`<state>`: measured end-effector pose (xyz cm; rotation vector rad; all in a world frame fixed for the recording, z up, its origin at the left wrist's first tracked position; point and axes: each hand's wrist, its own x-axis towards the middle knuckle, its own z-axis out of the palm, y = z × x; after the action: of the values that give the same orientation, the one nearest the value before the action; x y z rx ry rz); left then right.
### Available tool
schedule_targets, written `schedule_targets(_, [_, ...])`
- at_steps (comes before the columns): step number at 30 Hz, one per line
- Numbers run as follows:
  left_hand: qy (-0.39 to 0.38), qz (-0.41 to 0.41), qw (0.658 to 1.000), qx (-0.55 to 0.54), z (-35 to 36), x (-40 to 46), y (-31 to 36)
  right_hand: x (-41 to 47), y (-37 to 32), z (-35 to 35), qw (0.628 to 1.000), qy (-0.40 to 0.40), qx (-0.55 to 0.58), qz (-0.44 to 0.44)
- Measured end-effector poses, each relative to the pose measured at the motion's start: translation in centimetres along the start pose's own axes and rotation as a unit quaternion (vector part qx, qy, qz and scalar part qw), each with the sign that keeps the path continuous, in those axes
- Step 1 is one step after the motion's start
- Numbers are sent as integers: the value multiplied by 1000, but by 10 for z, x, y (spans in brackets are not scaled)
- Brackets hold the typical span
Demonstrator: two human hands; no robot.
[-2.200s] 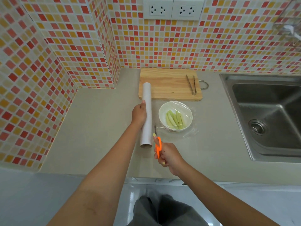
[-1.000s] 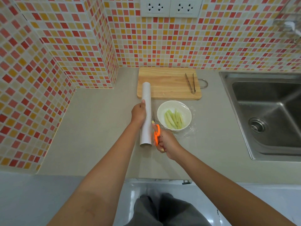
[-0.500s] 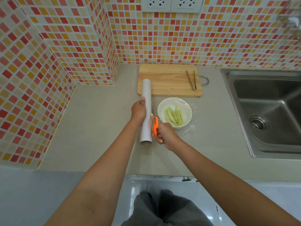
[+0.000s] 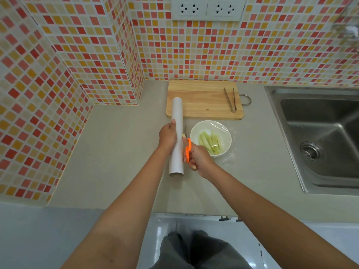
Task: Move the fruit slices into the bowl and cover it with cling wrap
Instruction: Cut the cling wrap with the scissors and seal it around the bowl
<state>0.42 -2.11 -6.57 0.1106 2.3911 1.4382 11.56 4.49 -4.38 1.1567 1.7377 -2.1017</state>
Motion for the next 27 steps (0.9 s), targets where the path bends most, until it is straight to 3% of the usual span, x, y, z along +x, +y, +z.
schedule_targets(27, [-3,-1,996,-88,7,-3,-13,17,-21,-3,999,9,3,-37])
